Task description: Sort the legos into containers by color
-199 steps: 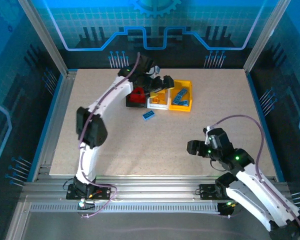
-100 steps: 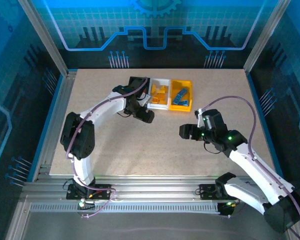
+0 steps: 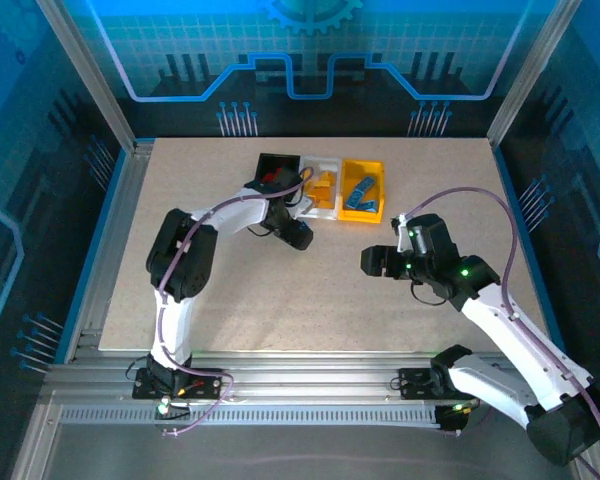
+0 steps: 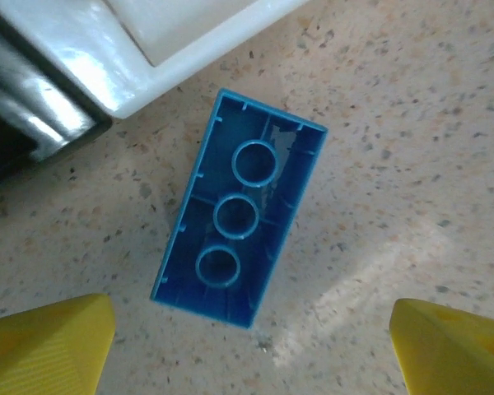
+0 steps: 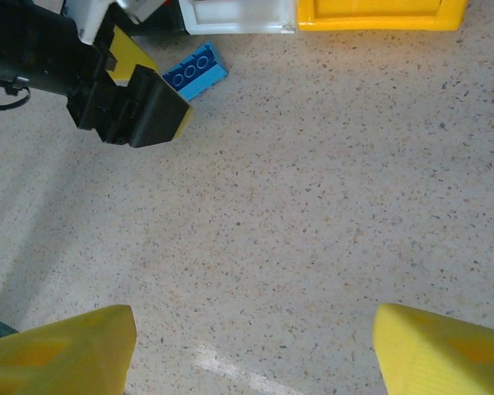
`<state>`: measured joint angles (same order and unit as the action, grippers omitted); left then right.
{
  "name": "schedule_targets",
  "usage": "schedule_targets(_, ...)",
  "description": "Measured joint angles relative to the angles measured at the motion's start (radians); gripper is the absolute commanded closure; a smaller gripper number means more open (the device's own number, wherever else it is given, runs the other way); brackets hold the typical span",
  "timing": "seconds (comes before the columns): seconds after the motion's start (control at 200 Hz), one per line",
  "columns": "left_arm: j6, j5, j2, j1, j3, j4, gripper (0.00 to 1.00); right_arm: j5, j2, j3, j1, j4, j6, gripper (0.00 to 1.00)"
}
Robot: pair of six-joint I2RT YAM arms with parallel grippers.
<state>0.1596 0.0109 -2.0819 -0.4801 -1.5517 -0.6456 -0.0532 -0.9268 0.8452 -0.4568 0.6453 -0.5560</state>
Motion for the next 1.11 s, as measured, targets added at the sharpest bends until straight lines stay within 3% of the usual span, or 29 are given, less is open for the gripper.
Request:
schedule_targets(0.305,0.001,-0.007,-0.065,0.0,-0.068,0.033,0.17,0.0,-0.022,0.047,0.0,0.02,0.0,0.24)
schedule_targets(0.62,-0.012,-0.006,-0.105,0.0,-0.086,0.042,0.37,0.001,-0.064,0.06,0.0,0.019,0.005,0.24)
schedule_targets(0.895,-0.039,-0.02,-0.106,0.0,-0.083,0.042,0.62,0.0,-0.073,0.066,0.0,0.018,0.007,0.24)
schedule_targets(1.106,-0.08,-0.025,-0.088,0.001,-0.049,0.077,0.67,0.001,-0.075,0.066,0.0,0.015,0.006,0.2)
